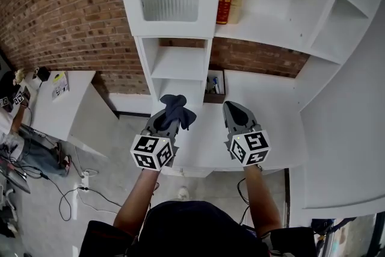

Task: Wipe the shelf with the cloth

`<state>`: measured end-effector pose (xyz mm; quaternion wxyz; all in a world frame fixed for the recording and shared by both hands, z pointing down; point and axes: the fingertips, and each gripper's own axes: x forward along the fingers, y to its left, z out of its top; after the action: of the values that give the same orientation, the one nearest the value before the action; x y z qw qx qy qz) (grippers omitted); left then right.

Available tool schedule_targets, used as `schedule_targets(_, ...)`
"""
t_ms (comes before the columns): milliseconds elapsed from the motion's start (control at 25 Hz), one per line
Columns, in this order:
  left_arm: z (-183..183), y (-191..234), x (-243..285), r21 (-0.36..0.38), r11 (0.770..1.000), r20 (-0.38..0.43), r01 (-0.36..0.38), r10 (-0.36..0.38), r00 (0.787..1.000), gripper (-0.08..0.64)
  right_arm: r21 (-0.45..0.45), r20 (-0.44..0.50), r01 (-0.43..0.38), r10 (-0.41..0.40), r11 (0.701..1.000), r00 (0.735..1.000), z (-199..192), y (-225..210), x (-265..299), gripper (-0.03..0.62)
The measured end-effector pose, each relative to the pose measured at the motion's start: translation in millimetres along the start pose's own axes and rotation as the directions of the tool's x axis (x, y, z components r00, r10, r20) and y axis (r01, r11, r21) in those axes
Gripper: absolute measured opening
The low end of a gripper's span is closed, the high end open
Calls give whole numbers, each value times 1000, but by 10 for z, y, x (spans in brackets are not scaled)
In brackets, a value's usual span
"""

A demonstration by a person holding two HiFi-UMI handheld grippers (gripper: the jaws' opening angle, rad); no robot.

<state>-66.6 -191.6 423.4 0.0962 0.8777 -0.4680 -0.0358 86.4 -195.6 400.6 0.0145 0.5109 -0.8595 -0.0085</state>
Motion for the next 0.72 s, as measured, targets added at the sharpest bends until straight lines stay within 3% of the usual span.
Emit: schedule_targets(720,128,498,348,-9,997,4,78,-78,997,71,-21,-14,55,-55,998,998,53,37,634,14)
